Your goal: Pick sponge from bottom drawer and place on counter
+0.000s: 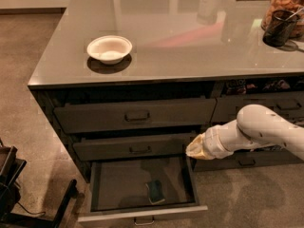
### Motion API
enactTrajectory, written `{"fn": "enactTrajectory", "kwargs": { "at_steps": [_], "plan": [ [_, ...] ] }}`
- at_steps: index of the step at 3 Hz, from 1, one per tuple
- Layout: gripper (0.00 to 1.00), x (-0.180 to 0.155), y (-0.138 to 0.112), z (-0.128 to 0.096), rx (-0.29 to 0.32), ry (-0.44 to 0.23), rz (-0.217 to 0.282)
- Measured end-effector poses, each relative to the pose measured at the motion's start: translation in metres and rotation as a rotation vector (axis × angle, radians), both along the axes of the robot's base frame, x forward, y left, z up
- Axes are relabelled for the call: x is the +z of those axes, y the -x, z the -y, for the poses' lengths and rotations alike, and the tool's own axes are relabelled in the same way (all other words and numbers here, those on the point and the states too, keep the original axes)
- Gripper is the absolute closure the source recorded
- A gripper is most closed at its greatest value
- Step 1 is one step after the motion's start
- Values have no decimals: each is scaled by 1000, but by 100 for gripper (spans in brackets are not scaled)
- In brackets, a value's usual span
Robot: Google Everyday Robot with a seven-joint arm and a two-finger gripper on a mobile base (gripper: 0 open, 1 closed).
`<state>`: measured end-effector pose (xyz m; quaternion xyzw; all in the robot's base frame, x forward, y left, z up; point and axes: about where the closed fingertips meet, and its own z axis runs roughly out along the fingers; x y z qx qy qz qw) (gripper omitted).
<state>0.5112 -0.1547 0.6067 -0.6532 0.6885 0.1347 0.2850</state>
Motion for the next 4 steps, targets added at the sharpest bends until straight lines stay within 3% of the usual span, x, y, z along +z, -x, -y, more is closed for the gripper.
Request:
{"fn": "enactTrajectory", "kwargs": {
  "at_steps": [1, 3, 4],
  "plan": [
    [100, -22, -2, -4, 22, -7, 20],
    [100, -126, -24, -25, 77, -44, 56],
    [100, -178, -39, -28, 76, -42, 38]
  ]
}}
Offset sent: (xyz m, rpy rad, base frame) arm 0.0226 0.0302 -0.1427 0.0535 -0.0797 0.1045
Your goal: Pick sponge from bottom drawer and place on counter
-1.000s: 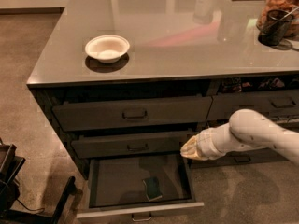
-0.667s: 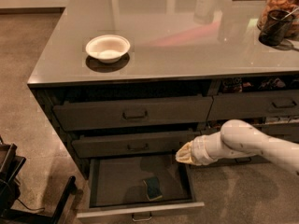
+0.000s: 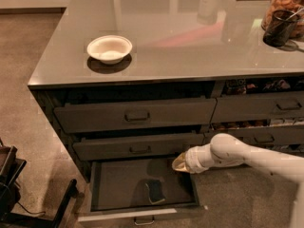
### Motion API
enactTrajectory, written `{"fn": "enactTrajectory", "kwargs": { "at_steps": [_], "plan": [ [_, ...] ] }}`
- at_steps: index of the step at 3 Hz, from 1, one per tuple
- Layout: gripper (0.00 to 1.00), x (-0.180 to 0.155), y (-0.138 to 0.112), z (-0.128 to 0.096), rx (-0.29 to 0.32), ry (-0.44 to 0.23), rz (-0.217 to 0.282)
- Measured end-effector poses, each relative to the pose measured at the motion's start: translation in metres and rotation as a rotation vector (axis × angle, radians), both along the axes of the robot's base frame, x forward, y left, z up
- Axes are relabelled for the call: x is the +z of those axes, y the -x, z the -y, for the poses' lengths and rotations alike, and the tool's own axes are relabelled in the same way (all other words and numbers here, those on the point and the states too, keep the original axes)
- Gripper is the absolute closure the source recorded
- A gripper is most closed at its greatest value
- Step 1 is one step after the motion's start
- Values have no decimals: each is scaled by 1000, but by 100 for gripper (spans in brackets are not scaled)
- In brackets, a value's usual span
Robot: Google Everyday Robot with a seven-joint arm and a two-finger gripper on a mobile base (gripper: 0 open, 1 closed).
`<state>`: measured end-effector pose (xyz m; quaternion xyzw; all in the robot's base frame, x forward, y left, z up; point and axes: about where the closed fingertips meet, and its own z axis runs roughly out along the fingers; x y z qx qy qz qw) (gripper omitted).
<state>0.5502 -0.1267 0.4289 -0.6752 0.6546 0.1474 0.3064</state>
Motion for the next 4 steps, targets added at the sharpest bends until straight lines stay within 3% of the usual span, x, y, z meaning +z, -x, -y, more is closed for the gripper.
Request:
{"fn": "enactTrajectory", "kwargs": {
  "at_steps": [1, 2, 3, 4],
  "plan": [
    [100, -76, -4, 2, -15, 35, -96],
    [100, -75, -4, 2, -15, 35, -95],
    [100, -99, 1, 9, -21, 21, -108],
    [100, -142, 2, 13, -24, -38, -114]
  ]
}}
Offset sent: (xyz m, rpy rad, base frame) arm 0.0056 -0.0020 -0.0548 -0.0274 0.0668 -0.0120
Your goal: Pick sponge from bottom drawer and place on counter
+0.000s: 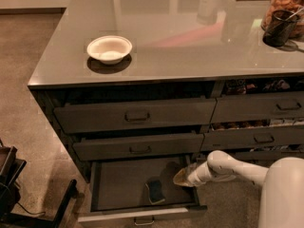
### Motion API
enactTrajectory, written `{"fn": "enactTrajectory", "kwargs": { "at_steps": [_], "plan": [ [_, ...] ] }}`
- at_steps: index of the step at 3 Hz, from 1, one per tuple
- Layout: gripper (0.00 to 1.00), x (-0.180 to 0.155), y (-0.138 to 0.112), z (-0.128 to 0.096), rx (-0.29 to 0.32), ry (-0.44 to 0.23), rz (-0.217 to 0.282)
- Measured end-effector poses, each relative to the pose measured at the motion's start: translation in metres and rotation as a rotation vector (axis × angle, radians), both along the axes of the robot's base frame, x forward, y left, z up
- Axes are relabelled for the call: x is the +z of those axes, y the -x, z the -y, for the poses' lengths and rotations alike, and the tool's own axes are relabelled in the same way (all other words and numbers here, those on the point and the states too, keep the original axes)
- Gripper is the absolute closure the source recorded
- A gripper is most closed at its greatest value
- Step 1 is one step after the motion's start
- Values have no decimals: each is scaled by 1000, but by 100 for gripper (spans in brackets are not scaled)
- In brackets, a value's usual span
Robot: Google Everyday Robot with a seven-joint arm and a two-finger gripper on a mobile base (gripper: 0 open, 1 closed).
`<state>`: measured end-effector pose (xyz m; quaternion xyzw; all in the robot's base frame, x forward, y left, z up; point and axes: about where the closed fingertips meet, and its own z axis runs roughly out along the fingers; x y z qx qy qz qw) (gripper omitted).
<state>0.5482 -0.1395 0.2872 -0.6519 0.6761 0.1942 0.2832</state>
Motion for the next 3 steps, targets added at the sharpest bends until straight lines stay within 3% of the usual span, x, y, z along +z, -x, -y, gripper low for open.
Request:
{"fn": "enactTrajectory", "kwargs": {
  "at_steps": [1, 2, 3],
  "plan": [
    [100, 0, 0, 0, 0, 0, 0],
    [91, -10, 2, -4, 15, -17, 0],
    [73, -27, -1, -17, 52, -57, 1]
  ]
}}
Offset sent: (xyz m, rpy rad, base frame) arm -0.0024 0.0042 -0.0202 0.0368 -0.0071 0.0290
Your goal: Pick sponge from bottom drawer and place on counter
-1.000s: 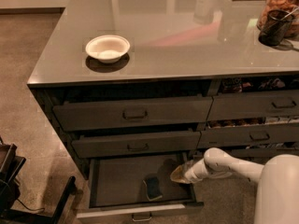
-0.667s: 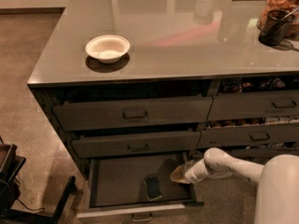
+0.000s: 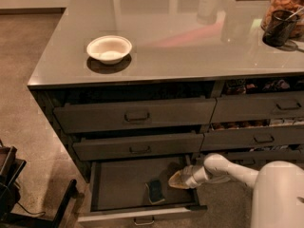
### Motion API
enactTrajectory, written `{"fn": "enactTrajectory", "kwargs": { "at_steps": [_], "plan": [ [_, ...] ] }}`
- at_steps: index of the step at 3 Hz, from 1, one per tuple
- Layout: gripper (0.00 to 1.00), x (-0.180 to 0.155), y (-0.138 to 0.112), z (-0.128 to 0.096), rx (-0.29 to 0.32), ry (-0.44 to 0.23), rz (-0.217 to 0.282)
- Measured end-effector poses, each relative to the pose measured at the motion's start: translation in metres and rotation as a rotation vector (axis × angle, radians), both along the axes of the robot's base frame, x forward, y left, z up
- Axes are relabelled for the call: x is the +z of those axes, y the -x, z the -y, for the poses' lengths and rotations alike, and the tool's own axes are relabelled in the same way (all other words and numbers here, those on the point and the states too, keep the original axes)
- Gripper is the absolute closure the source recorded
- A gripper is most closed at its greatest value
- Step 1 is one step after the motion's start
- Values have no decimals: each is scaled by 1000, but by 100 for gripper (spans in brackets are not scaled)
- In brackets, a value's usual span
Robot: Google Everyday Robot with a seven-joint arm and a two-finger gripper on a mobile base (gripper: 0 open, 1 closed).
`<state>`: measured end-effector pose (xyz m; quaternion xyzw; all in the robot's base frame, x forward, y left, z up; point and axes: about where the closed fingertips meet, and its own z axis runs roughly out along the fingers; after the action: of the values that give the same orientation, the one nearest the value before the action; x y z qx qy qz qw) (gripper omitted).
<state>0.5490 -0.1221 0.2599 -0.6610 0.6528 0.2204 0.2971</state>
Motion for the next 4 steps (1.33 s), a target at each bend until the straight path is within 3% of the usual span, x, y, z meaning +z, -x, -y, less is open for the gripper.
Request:
{"fn": "enactTrajectory", "kwargs": {
  "at_steps": [2, 3, 4],
  "plan": [
    [27, -33, -12, -17, 51, -62, 6],
    [19, -51, -17, -21, 65, -69, -4],
    [19, -65, -19, -22, 70, -69, -9]
  ]
}}
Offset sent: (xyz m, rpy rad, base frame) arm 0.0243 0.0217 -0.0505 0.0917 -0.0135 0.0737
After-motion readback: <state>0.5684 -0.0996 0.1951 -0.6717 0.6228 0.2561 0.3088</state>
